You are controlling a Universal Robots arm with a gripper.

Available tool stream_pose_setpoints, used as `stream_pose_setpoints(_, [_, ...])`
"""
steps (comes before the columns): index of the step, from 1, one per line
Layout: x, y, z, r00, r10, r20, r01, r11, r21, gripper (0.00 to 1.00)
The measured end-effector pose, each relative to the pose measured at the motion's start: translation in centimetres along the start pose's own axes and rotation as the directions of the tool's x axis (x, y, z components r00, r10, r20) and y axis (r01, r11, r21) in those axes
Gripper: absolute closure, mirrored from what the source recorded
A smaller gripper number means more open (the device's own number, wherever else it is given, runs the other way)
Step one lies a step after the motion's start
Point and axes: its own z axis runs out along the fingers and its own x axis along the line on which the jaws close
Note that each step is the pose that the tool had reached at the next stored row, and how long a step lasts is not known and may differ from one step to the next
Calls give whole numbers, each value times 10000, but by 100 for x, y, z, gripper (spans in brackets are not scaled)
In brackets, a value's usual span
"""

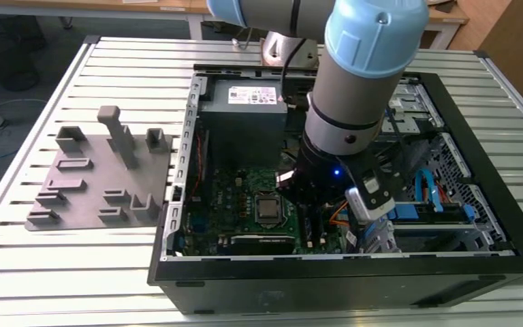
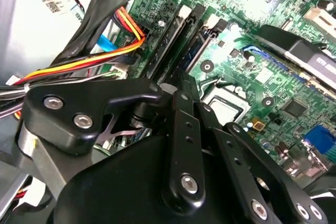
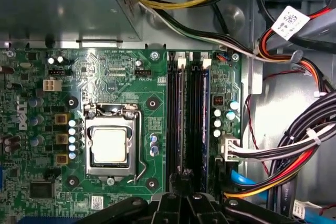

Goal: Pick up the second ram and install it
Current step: 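Press down the second ram until it locks into place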

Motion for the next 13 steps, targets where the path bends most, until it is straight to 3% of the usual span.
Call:
stream_pose_setpoints(7, [-1,-2,32,10000,0,1,0,10000,-7,89])
stream_pose_setpoints(8, [-2,1,3,10000,0,14,0,10000,-43,89])
stream_pose_setpoints(13, [2,-11,-232,10000,-1,7,1,10000,-12,89])
